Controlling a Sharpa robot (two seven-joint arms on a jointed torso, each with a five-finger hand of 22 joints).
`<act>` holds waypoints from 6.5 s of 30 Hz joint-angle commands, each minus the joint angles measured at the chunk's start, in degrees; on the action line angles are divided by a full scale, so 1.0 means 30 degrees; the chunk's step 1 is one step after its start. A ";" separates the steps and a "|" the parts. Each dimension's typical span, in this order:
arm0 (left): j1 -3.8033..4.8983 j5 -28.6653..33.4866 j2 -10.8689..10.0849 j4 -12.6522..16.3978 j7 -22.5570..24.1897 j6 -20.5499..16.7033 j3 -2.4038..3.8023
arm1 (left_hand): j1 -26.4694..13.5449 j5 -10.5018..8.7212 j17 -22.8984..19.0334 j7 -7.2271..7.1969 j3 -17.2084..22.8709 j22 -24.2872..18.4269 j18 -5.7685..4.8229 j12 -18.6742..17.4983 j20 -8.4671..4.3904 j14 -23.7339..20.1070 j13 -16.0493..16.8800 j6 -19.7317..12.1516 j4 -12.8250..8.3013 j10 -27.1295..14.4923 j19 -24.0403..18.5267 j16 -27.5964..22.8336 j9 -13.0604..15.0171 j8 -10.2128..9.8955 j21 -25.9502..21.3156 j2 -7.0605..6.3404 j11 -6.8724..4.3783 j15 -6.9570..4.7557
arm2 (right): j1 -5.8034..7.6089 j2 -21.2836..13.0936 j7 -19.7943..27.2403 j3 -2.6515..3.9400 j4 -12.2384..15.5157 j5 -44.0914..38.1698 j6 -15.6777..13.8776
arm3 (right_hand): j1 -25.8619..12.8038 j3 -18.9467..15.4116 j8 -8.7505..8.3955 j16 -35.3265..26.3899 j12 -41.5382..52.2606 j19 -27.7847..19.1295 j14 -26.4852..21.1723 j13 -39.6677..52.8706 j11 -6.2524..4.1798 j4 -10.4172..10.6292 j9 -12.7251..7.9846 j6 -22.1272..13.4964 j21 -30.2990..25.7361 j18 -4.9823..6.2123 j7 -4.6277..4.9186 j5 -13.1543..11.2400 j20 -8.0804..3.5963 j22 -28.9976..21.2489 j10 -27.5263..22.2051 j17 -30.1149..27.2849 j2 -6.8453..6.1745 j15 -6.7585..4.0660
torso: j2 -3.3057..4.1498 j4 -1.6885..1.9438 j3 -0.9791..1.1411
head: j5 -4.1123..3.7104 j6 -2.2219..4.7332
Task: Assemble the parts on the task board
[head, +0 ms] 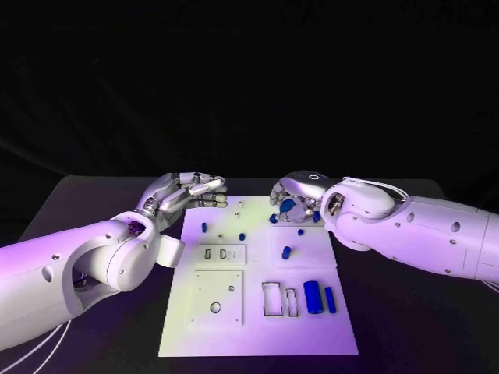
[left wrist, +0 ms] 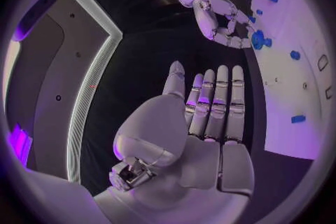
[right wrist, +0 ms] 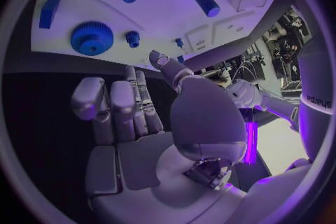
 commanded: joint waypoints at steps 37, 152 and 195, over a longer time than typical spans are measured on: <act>0.0370 0.0747 -0.0130 0.0224 -0.0436 0.0841 0.0050 | -0.0537 -0.0040 0.0240 0.0047 -0.0374 -0.0113 0.0330 -0.0043 0.0147 -0.0253 0.0063 -0.0280 -0.0070 -0.0287 -0.0157 -0.0278 0.0194 -0.0047 -0.0174 0.0151 0.0109 0.0101 | -0.0196 0.0393 -0.0632 -0.0020 -0.0601 -0.1058 0.0474 | 0.0032 0.2886 0.0136 0.3066 0.0004 0.1995 0.1175 0.0059 -0.0142 0.0761 0.0812 0.1079 0.3175 -0.0909 -0.0169 -0.1801 -0.0017 0.4681 0.0862 0.2389 0.0147 -0.0109 | 0.0719 0.0187 -0.0091 | -0.0016 -0.0209; 0.1094 0.0920 -0.0355 -0.0076 -0.0666 0.0952 0.0049 | -0.0447 -0.0143 0.0475 0.0116 -0.0197 -0.0193 0.0336 -0.0042 0.0206 -0.0391 0.0093 -0.0574 -0.0288 -0.0508 -0.0247 -0.0472 0.0349 -0.0111 -0.0279 0.0177 0.0172 0.0157 | -0.0359 0.5571 -0.2725 0.0120 -0.4647 -0.0018 -0.2821 | -0.0117 0.3910 -0.0547 0.2349 -0.0107 0.0776 0.0498 -0.0297 0.0278 0.2313 0.1503 -0.0460 0.2071 -0.0548 0.0354 -0.2275 0.0253 0.3552 -0.0493 0.0602 -0.1096 0.0215 | 0.1091 0.0170 -0.0180 | 0.0547 -0.0012; 0.1116 0.0925 -0.0629 -0.0675 -0.0513 0.1321 0.0031 | -0.0458 -0.0150 0.0547 0.0127 -0.0173 -0.0212 0.0339 -0.0025 0.0219 -0.0406 0.0111 -0.0602 -0.0334 -0.0522 -0.0258 -0.0518 0.0407 -0.0100 -0.0299 0.0165 0.0179 0.0167 | 0.0593 -0.1605 -0.3581 0.0546 -0.0428 0.4767 -0.0442 | 0.5174 -0.6910 0.1506 0.7823 2.5942 0.4646 0.2891 2.4335 -0.0706 0.9871 0.1940 -0.3556 0.5504 -0.1806 -0.0227 -0.1818 -0.0401 0.8784 0.7137 0.9995 -0.1628 -0.0492 | 0.0762 -0.0364 0.0046 | 0.0424 0.0178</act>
